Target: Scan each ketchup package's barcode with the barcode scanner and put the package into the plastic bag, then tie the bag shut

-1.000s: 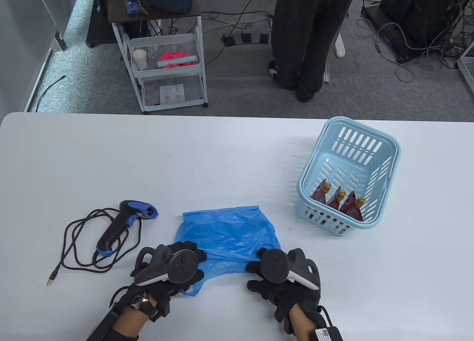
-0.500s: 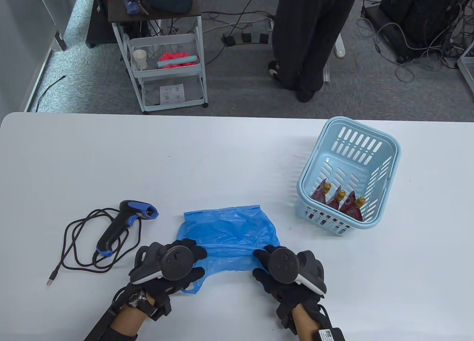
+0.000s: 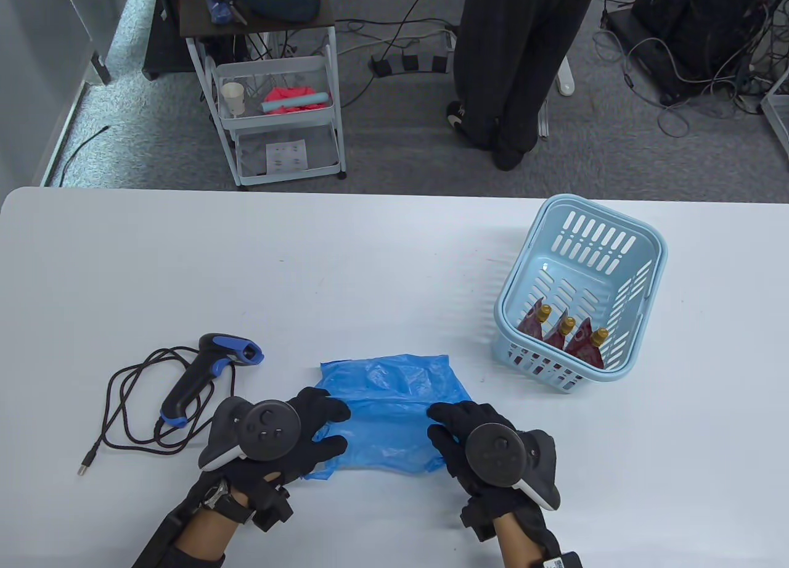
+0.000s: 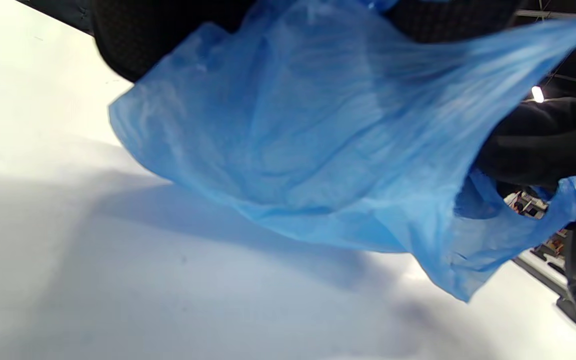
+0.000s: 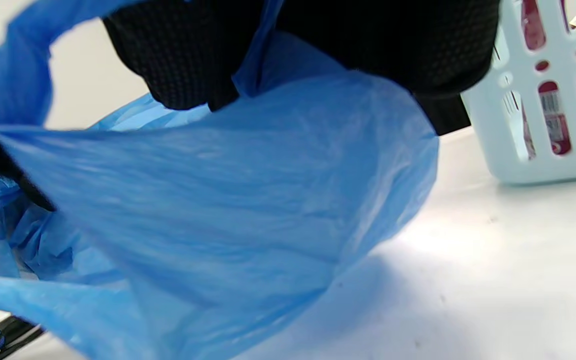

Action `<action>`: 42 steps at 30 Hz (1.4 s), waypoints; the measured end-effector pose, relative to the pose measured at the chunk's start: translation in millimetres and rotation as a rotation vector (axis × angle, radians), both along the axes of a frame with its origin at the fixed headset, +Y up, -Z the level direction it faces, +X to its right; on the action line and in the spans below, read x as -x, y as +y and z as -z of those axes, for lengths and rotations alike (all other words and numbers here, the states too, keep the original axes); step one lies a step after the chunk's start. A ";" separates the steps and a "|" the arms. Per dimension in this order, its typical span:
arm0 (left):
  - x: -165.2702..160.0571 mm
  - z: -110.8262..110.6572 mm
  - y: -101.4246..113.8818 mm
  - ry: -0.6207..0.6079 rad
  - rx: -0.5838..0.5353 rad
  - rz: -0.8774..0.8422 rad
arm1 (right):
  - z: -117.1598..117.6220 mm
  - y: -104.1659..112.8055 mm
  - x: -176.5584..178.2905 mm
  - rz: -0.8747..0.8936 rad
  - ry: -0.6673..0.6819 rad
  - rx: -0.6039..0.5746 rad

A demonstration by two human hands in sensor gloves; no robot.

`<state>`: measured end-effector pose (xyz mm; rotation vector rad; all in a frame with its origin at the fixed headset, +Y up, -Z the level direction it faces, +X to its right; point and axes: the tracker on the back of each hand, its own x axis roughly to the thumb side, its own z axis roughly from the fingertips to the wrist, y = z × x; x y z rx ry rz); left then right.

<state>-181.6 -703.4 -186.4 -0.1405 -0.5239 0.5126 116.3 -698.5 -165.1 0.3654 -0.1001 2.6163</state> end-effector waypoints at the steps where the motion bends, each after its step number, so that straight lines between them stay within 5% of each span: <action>1: 0.9 0.1 1.4 0.000 0.001 -0.010 | 0.2 2.6 0.0 0.004 0.004 -0.003; 14: 18.4 2.2 16.8 0.009 0.020 -0.225 | 7.4 38.2 2.7 0.089 0.038 0.030; 22: 18.8 5.4 8.6 0.027 0.046 -0.190 | 17.9 34.2 9.2 -0.001 0.040 0.139; 42: -1.4 10.0 -47.2 0.062 0.054 0.288 | 21.4 -60.4 33.4 -0.362 0.114 0.349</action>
